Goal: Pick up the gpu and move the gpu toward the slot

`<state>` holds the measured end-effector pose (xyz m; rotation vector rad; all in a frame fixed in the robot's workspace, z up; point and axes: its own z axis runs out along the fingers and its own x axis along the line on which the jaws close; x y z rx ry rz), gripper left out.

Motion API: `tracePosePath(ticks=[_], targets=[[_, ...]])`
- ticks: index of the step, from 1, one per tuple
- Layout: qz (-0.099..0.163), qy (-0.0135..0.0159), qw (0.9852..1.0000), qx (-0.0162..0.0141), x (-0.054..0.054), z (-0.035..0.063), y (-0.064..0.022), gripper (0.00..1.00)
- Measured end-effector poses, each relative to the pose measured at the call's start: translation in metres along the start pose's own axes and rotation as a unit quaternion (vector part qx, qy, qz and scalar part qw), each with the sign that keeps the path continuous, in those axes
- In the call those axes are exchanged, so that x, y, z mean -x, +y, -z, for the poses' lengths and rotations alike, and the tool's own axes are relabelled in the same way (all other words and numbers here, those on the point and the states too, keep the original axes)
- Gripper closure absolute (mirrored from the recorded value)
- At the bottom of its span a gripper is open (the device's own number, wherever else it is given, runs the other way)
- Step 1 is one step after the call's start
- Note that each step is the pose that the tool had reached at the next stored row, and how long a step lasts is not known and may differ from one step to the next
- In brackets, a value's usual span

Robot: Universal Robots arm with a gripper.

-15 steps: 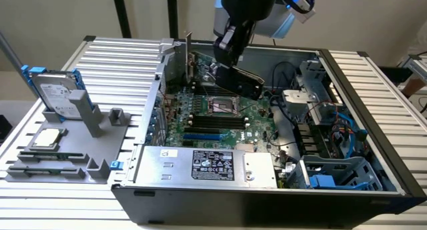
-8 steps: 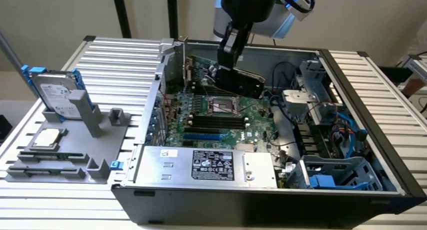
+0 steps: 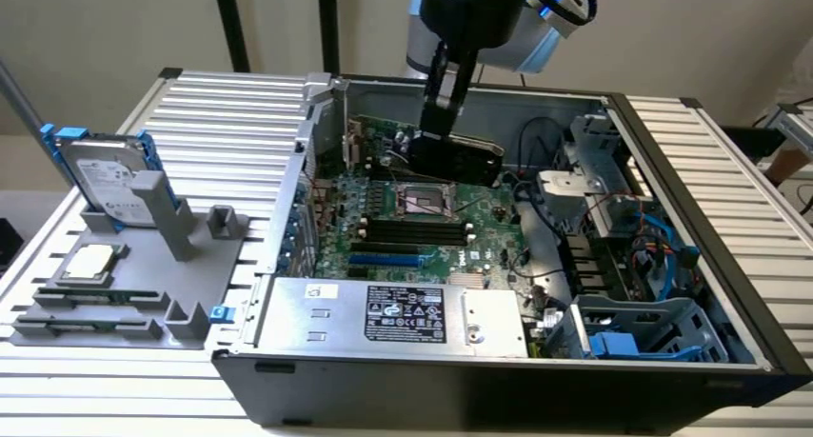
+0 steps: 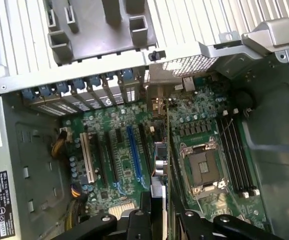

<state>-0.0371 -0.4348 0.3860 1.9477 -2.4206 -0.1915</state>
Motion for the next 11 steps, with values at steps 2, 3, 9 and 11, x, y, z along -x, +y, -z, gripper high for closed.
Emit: tracePosePath(ticks=[2, 3, 9, 11], targets=[[0.019, 0.0019, 0.9998, 0.0009, -0.0001, -0.0016, -0.0002, 0.74], [0.028, 0.0029, 0.9996, 0.0014, -0.0001, -0.0024, -0.0003, 0.74], [0.082, 0.0076, 0.9966, 0.0043, -0.0004, -0.0075, -0.0009, 0.74], [0.099, 0.0085, 0.995, 0.0054, -0.0005, -0.0093, -0.0011, 0.74]])
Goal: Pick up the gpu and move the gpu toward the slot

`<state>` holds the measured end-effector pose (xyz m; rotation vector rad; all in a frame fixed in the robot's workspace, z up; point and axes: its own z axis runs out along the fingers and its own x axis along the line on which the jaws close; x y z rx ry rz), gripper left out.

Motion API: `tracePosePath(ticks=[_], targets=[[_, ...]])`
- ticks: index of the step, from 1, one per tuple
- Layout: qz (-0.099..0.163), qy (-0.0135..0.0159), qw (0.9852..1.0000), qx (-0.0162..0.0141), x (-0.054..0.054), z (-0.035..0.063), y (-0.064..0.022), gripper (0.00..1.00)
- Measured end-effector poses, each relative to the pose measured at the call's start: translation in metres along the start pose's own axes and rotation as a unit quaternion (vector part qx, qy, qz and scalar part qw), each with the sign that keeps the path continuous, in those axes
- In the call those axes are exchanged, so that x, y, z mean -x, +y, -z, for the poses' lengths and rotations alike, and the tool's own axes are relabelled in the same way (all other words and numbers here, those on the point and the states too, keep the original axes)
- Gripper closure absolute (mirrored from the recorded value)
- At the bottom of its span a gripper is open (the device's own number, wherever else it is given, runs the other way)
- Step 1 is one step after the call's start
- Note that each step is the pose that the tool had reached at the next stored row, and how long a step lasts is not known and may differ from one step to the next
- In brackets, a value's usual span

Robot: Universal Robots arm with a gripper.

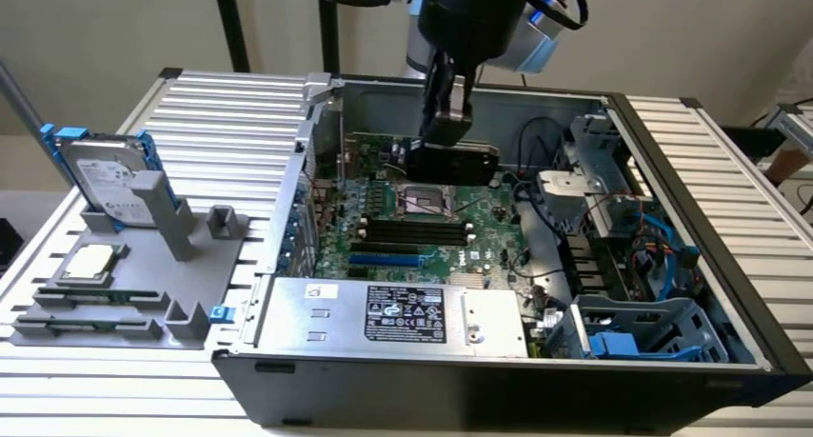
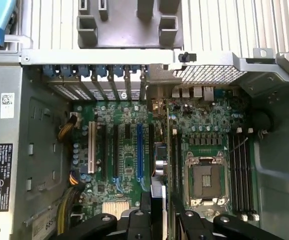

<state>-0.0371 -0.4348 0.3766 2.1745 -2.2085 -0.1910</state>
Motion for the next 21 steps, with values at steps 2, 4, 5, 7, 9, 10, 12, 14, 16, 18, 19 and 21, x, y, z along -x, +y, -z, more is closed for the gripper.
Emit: tracePosePath(ticks=[2, 4, 5, 7, 9, 10, 12, 14, 16, 18, 19, 21], targets=[[0.018, 0.0006, 0.9998, 0.001, 0.0, -0.0018, -0.0002, 0.74], [0.037, 0.0009, 0.9993, 0.0021, 0.0, -0.0037, -0.0004, 0.74], [0.046, 0.001, 0.9989, 0.0026, 0.0, -0.0047, -0.0006, 0.74], [0.058, 0.0004, 0.9983, 0.0034, 0.0, -0.0067, -0.0008, 0.74], [0.06, -0.0009, 0.9982, 0.0035, -0.001, -0.0091, -0.0011, 0.74], [0.06, -0.0012, 0.9982, 0.0037, -0.001, -0.0103, -0.0012, 0.74], [0.059, -0.0015, 0.9982, 0.0058, -0.001, -0.0122, -0.0015, 0.74], [0.054, -0.0022, 0.9985, 0.0081, -0.002, -0.0139, -0.0016, 0.74], [0.045, -0.0033, 0.9989, 0.0089, -0.002, -0.016, -0.0019, 0.74], [0.036, -0.0043, 0.9993, 0.0091, -0.004, -0.0179, -0.0021, 0.74], [0.033, -0.0047, 0.9994, 0.009, -0.004, -0.0189, -0.0022, 0.74], [0.032, -0.005, 0.9994, 0.0089, -0.007, -0.0196, -0.0024, 0.74]])
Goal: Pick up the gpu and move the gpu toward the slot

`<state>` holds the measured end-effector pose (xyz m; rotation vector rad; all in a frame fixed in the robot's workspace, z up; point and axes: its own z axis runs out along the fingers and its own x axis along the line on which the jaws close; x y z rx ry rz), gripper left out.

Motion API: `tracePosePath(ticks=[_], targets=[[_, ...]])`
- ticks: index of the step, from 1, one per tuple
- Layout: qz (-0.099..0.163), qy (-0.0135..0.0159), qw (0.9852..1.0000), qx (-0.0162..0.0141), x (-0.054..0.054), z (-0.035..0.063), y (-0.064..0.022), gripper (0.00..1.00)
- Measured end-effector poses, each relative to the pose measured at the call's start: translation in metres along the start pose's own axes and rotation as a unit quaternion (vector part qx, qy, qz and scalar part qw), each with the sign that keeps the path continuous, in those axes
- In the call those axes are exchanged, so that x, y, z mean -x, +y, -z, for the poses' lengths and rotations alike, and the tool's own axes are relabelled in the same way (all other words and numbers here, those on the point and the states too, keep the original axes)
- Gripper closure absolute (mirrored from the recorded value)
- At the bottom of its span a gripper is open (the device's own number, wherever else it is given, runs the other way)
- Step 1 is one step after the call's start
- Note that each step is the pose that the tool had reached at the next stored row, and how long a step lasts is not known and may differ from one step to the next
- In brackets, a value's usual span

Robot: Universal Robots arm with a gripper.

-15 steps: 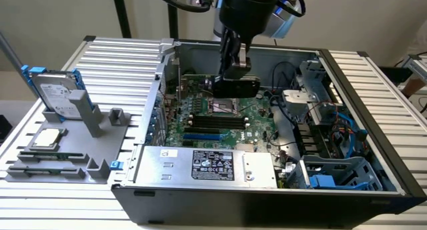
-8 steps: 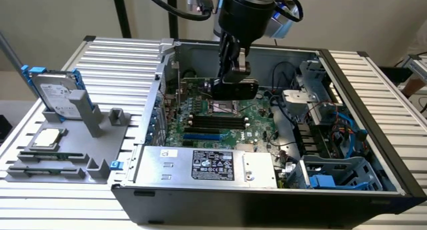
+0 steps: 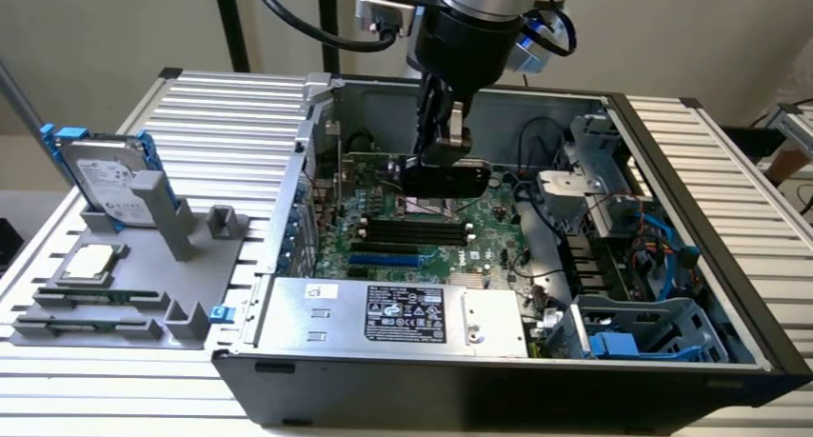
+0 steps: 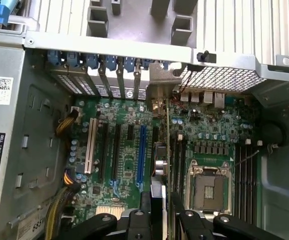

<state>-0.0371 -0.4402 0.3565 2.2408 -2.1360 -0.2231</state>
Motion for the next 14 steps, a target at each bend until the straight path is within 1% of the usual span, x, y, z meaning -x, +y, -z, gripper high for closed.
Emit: tracePosePath(ticks=[3, 6, 10, 14], targets=[[0.0, 0.0, 1.0, -0.0002, -0.002, -0.0006, 0.0003, 0.74], [-0.002, -0.0001, 1.0, -0.0004, -0.002, -0.0034, 0.0026, 0.74], [-0.011, -0.0011, 0.9999, -0.001, -0.003, -0.0109, 0.0045, 0.74], [-0.026, -0.0029, 0.9997, -0.0022, -0.004, -0.0183, 0.0051, 0.74]])
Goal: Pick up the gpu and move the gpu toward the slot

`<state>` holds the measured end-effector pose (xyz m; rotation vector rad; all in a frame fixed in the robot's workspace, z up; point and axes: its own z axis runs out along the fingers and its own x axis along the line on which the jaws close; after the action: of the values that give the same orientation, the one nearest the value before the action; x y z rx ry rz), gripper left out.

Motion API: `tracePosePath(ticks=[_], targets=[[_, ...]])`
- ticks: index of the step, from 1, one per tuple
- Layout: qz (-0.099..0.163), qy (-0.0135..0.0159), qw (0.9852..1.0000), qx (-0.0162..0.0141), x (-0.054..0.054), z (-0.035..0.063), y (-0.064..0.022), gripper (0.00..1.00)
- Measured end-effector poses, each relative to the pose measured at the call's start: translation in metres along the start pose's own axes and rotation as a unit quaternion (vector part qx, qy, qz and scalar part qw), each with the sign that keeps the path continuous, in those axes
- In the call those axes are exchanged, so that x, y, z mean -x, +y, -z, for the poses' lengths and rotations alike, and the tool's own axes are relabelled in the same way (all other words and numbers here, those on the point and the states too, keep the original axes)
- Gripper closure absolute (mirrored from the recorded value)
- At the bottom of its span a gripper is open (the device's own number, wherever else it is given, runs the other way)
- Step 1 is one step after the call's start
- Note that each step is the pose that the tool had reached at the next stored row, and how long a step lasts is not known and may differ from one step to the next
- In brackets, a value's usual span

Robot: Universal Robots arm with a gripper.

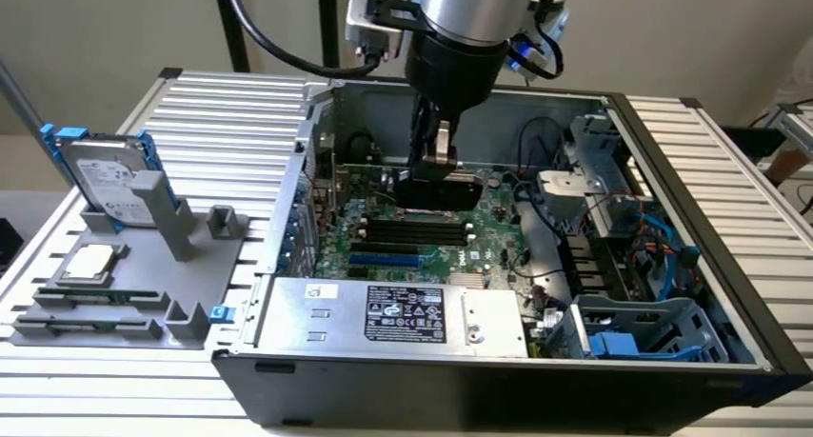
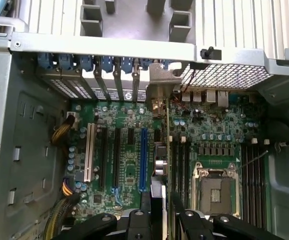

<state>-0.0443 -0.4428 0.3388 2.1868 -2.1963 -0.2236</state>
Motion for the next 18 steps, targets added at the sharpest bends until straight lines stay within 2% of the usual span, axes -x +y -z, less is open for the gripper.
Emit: tracePosePath(ticks=[11, 18], targets=[[-0.004, -0.0004, 1.0, -0.0003, -0.011, -0.0198, 0.0044, 0.74], [-0.005, -0.0006, 1.0, -0.0004, -0.016, -0.0275, 0.0058, 0.74]])
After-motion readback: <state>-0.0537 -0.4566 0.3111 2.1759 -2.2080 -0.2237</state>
